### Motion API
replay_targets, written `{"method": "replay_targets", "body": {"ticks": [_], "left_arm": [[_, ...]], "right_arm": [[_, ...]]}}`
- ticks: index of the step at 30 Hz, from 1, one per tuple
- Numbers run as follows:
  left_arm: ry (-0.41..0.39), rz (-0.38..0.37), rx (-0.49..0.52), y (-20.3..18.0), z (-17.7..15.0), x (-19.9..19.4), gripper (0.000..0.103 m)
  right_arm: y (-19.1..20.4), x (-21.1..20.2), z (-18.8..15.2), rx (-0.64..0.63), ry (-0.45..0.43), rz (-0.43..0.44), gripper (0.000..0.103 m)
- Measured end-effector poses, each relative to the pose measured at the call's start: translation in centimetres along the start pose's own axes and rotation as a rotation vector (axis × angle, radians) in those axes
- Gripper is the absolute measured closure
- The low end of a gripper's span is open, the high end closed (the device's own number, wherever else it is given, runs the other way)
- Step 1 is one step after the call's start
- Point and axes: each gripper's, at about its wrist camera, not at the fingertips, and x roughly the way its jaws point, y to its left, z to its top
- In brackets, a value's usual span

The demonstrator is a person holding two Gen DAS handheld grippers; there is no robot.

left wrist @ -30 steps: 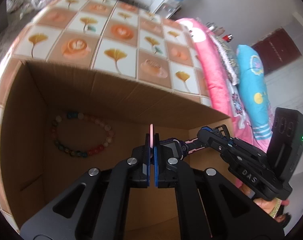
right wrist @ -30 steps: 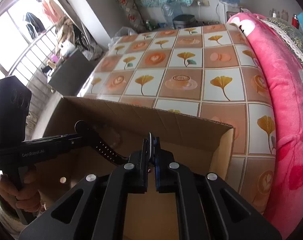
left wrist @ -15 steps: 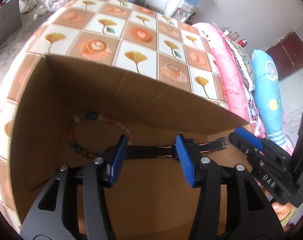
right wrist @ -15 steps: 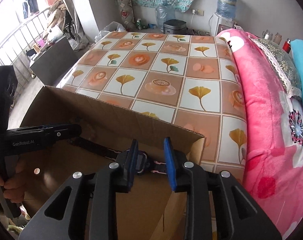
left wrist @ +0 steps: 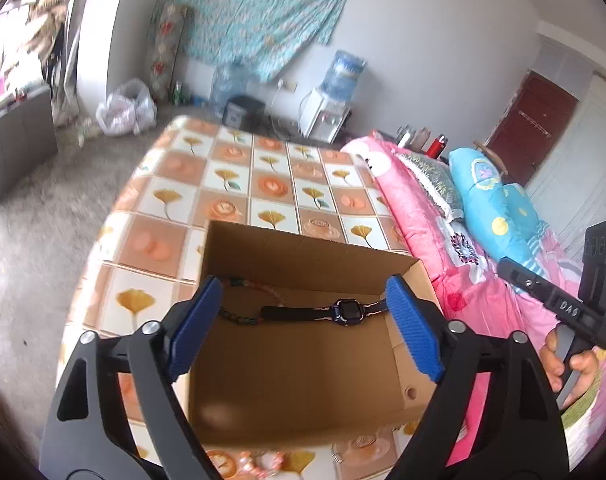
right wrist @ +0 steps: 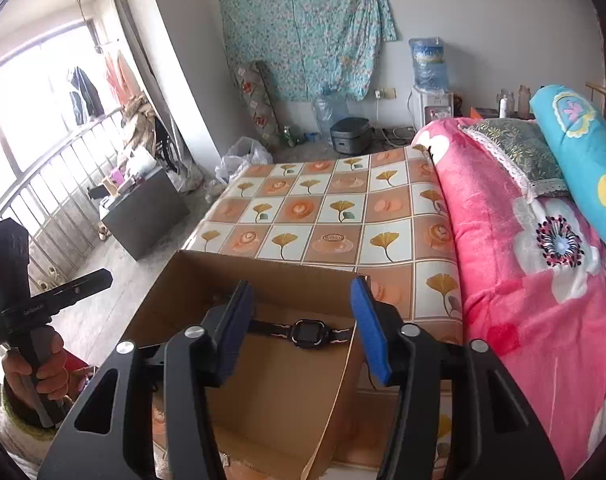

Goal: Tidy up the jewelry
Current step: 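Open the right tool to drop the watch into the box, then move both tools back toward the jewelry pieces beside the box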

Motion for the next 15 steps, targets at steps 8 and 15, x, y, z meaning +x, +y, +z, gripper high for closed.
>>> {"method": "replay_targets", "body": {"ticks": [8, 15], "left_arm": [[0.028, 0.180, 0.090, 2.9, -7.6, -4.9, 0.014], [0.216, 0.258, 0.026, 6.3, -15.0, -1.8, 0.014]], "right_arm": [[0.7, -6.2, -9.2, 0.030, -0.024, -0.120, 0.024], [4.0, -2.7, -17.7, -0.010, 0.157, -0.247, 0.022]]}}
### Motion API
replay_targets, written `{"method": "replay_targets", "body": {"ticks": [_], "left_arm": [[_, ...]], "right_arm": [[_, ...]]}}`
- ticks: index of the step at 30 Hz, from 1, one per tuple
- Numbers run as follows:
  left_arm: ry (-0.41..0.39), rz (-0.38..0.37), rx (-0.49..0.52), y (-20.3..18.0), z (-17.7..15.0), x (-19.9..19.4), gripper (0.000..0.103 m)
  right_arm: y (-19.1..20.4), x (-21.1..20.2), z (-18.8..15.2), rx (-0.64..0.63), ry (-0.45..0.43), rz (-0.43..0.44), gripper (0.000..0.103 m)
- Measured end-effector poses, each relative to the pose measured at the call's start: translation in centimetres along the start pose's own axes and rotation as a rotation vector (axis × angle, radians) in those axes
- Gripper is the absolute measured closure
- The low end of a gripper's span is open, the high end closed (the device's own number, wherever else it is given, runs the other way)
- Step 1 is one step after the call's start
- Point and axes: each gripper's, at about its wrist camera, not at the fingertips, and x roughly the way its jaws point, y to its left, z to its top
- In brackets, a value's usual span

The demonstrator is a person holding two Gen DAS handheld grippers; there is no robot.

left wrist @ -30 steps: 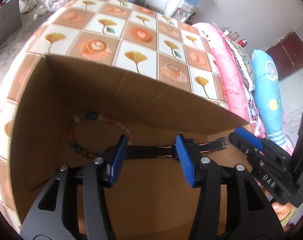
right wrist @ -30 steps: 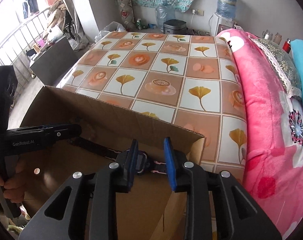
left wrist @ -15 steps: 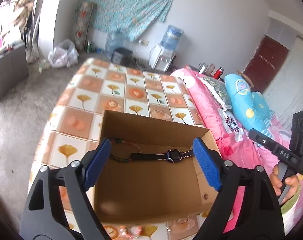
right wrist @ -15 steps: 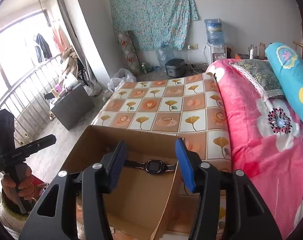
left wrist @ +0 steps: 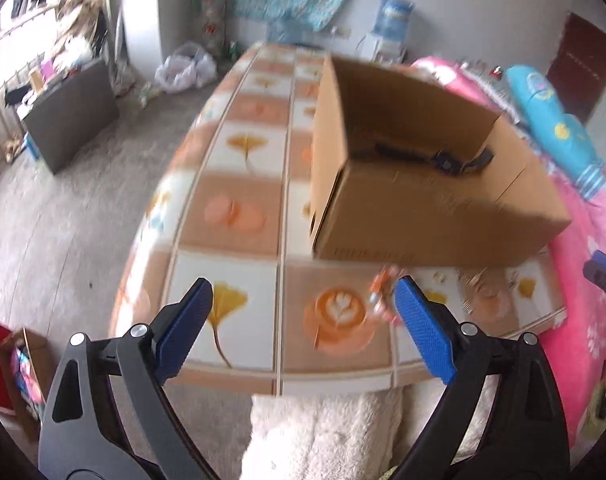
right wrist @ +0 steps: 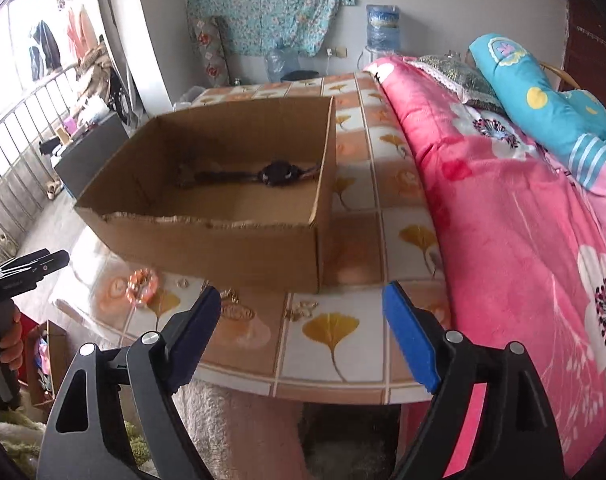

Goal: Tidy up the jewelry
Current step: 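Move both tools back toward the jewelry pieces beside the box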

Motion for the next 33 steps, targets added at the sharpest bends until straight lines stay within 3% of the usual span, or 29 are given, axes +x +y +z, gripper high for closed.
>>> {"method": "replay_targets", "body": {"ticks": [2, 6, 9, 14, 18, 23, 29, 33], "left_arm": [[0.031, -0.003, 0.007, 0.0, -0.9, 1.3, 0.014], [0.056, 0.087, 0.071, -0.9, -1.4, 3.2, 0.014], [0.070, 0.130, 0.122, -1.3, -1.4, 4.7, 0.014], [0.118, 0.127, 0.151, -1.5, -1.7, 6.9, 0.012], [0.082, 0.120, 0.191, -1.5, -1.9, 6.9, 0.008], [0.095, 0.095, 0.185, -1.0, -1.7, 7.3, 0.007], [0.120, 0.064, 0.200, 0.0, -1.4, 7.9, 0.007], [0.096, 0.056, 0.206, 0.3, -1.6, 8.0, 0.007]], "right_arm": [[1.3, 0.3, -1.0, -0.005, 0.010, -0.011, 0.020], [4.5, -0.5, -1.6, -0.059, -0.048, -0.056, 0.007], [6.6, -1.4, -1.5, -0.137, -0.121, -0.110, 0.007], [8.1, -1.2, -1.3, -0.189, -0.153, -0.163, 0.007], [8.2, -0.5, -1.1, -0.178, -0.168, -0.158, 0.007], [7.3, 1.6, -1.2, -0.157, -0.102, -0.112, 0.007], [5.9, 3.9, -2.5, -0.094, 0.009, -0.155, 0.007], [4.5, 5.0, -3.4, -0.035, 0.053, -0.116, 0.007]]}}
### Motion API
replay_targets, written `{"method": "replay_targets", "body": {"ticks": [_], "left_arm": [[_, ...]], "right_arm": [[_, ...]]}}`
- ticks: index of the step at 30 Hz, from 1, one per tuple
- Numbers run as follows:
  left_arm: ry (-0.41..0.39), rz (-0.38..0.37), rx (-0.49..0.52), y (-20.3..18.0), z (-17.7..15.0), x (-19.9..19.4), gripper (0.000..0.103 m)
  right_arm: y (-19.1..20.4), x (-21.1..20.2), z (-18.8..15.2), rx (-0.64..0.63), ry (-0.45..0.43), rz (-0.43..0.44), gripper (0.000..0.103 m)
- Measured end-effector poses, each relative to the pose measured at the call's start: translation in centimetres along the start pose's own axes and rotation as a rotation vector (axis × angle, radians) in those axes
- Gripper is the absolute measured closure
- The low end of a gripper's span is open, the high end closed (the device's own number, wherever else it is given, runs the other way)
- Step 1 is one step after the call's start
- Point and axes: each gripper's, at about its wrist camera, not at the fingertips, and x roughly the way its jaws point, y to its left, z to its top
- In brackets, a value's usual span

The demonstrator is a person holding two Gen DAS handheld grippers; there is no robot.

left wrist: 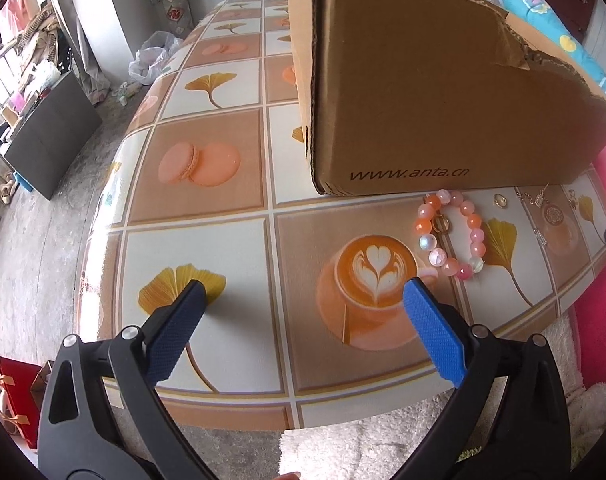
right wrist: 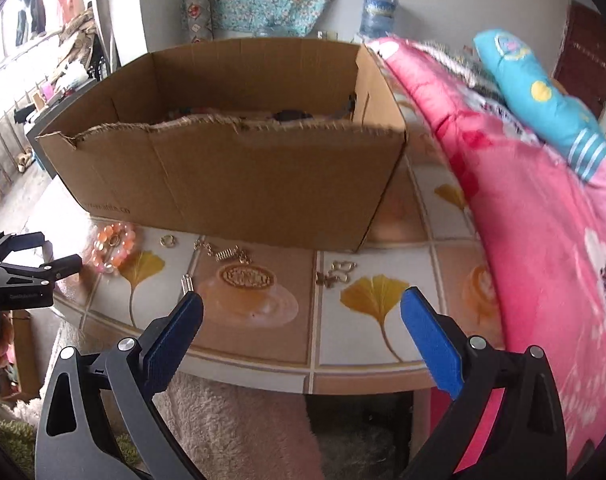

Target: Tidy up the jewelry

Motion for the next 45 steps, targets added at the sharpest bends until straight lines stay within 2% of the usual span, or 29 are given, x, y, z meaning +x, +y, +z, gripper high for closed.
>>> {"method": "replay_targets", "body": {"ticks": [5, 7, 9, 12, 14, 19, 22, 24, 25, 27, 31, 33, 38, 41, 45], "left_arm": [[0.001, -0.002, 0.012, 0.0, 0.1, 0.0, 0.007], [0.005, 0.040, 0.019, -0.1, 0.1, -0.5, 0.007], [-0.063, 0.046, 0.011, -0.2, 0.0, -2.1, 0.007], [-0.174, -0.039, 0.031, -0.9, 0.1, -4.9, 0.007], [-0.209, -0.089, 0.056, -2.2, 0.3, -5.7, 0.007], [-0.194, -0.256, 0.169, -8.0, 0.8, -5.4, 0.009], [-0.208, -0.288, 0.278, -11.8, 0.6, -5.3, 0.022], [-0.211, -0.309, 0.333, -13.9, 1.0, -4.8, 0.036], [-0.212, -0.331, 0.349, -14.5, 1.2, -4.5, 0.039], [-0.207, -0.383, 0.389, -16.4, 1.8, -3.9, 0.046], [-0.182, -0.441, 0.453, -19.5, 2.5, -2.3, 0.060], [-0.157, -0.469, 0.470, -21.0, 2.5, -1.6, 0.073], [-0.131, -0.478, 0.484, -23.7, 3.1, -0.1, 0.075], [-0.120, -0.454, 0.493, -24.4, 3.2, 0.4, 0.076], [-0.121, -0.412, 0.518, -25.1, 3.1, 0.8, 0.083]], "right_arm": [[-1.3, 1.0, -0.2, 0.065, 0.010, 0.049, 0.011], [-1.7, 1.3, -0.1, 0.073, 0.008, 0.055, 0.015], [-2.1, 1.4, -0.1, 0.079, 0.002, 0.064, 0.019], [-2.7, 1.7, -0.1, 0.087, -0.007, 0.079, 0.026], [-3.2, 1.9, 0.1, 0.096, -0.014, 0.096, 0.032], [-4.0, 2.4, 0.1, 0.105, -0.008, 0.130, 0.054], [-4.5, 2.4, -0.1, 0.116, -0.018, 0.145, 0.061], [-5.3, 2.7, 0.0, 0.143, -0.017, 0.149, 0.066], [-5.8, 2.8, 0.0, 0.158, -0.016, 0.152, 0.069], [-6.6, 3.0, 0.0, 0.179, -0.023, 0.148, 0.071], [-8.2, 3.5, 0.1, 0.213, -0.034, 0.137, 0.072], [-8.7, 3.9, 0.0, 0.223, -0.029, 0.137, 0.073], [-9.4, 4.6, -0.1, 0.214, -0.017, 0.137, 0.075], [-9.8, 5.0, 0.0, 0.208, -0.020, 0.140, 0.075], [-10.1, 5.1, 0.1, 0.202, -0.034, 0.146, 0.075]]}}
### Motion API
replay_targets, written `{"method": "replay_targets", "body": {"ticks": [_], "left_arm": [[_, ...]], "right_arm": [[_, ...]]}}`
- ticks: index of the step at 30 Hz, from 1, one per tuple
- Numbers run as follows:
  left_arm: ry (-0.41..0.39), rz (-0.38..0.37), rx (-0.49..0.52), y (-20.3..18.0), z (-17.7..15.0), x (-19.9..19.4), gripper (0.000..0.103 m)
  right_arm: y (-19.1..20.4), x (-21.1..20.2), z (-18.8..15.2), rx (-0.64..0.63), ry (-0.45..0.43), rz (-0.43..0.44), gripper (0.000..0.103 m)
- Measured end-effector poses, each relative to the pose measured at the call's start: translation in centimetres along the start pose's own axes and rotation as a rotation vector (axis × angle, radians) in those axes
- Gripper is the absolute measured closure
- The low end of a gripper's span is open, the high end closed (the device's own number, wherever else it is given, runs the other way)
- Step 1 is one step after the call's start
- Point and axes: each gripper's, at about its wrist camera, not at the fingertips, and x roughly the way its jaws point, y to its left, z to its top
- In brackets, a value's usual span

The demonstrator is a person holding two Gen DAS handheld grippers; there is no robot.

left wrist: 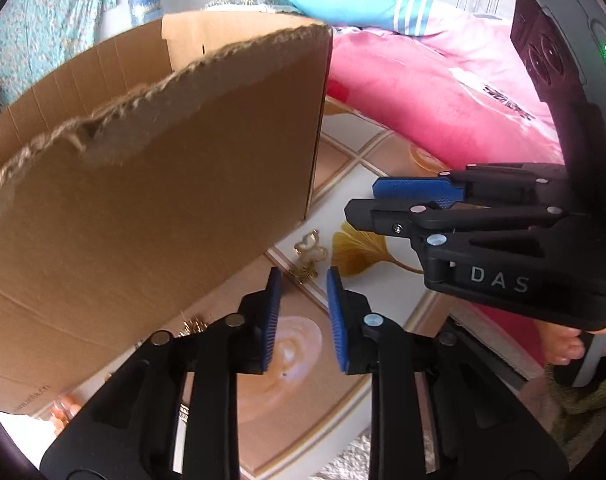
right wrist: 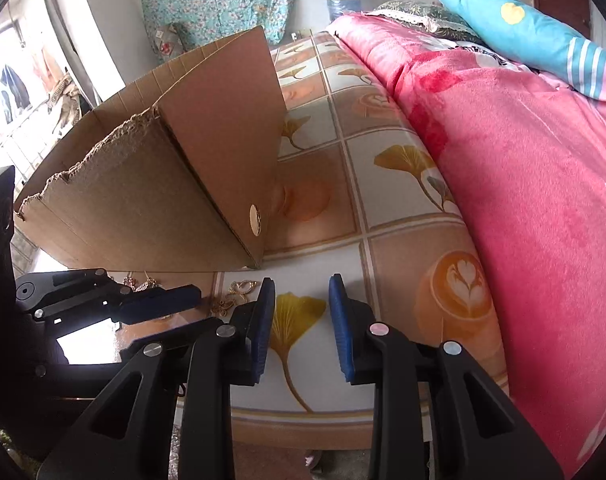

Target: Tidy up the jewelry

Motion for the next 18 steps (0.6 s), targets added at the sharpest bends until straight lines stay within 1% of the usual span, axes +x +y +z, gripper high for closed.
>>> {"method": "replay_targets", "body": {"ticks": [3, 5, 7, 16, 17, 18], "left_arm": [[-0.001, 0.034, 0.022, -0.7, 0.3, 0.3, 0.088], [-0.002, 0.046, 0.036, -1.2, 0.5, 0.7, 0.088], [-0.003, 0.049, 0.040, -1.3, 0.6, 0.8, 0.091], [-0.011, 0.045, 0.039, -1.7, 0.7, 0.9, 0.091], [-0.012, 0.043, 0.039, -1.4, 0.4, 0.5, 0.092], [-0.012, 0.046, 0.039, -1.1, 0.3, 0.4, 0.097]], "right_arm": [[-0.2, 0.1, 0.0, 0.006, -0.005, 0.011, 0.075], [-0.3, 0.1, 0.0, 0.008, -0.008, 0.016, 0.075], [-0.3, 0.1, 0.0, 0.009, -0.011, 0.020, 0.075], [-0.3, -0.2, -0.3, 0.011, -0.016, 0.027, 0.075], [-0.3, -0.2, -0.3, 0.012, -0.016, 0.028, 0.075], [-0.3, -0.2, -0.3, 0.013, -0.016, 0.029, 0.075]]}}
